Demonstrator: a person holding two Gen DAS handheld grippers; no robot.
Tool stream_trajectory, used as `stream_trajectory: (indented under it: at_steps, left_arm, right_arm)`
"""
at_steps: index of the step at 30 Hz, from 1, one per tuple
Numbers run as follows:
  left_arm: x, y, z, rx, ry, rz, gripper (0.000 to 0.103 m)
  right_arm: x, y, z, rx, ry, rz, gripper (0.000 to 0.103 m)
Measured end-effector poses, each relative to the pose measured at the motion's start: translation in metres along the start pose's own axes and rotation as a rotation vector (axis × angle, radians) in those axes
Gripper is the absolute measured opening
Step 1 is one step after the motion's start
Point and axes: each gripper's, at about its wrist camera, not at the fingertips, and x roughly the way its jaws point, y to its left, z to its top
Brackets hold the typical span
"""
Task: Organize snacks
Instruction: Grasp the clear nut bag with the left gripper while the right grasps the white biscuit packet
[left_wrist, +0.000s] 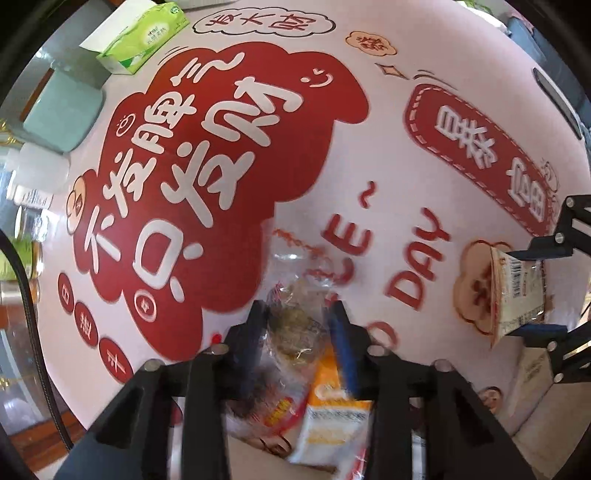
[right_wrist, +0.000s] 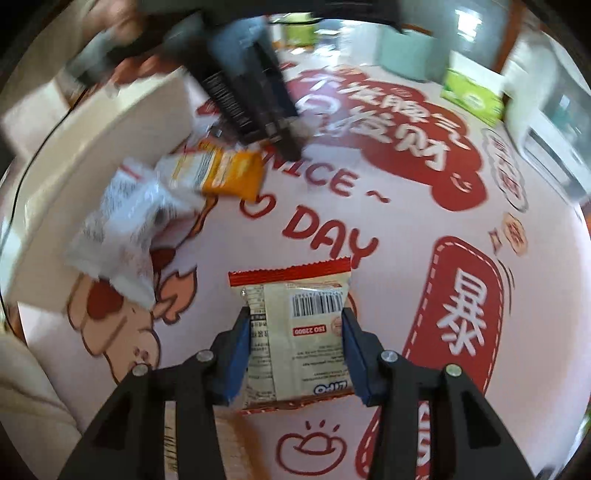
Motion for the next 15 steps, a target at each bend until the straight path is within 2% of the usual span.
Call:
stream_trajectory:
  at_steps: [9,11,15]
  left_arm:
    - [-0.061,-0.035,-0.024,-0.043,-0.105,-0.029,0.032]
    - [-0.081,-0.055,-0.037,-0.053,-0.132,-0.043,0.032]
    - [-0.109,-0.071,-0.057,-0.074,-0.187,-0.081,0.032]
  right_arm:
    - [-0.036,0.008,-0.004,0.142,-0.097,-0.014,0.046]
    - [-0.044,0.007,-0.002,0.164,-0.115,-0.030,0.046]
    - [-0.070,0.012,-0.004,0.199,-0.164,-0.051,0.046]
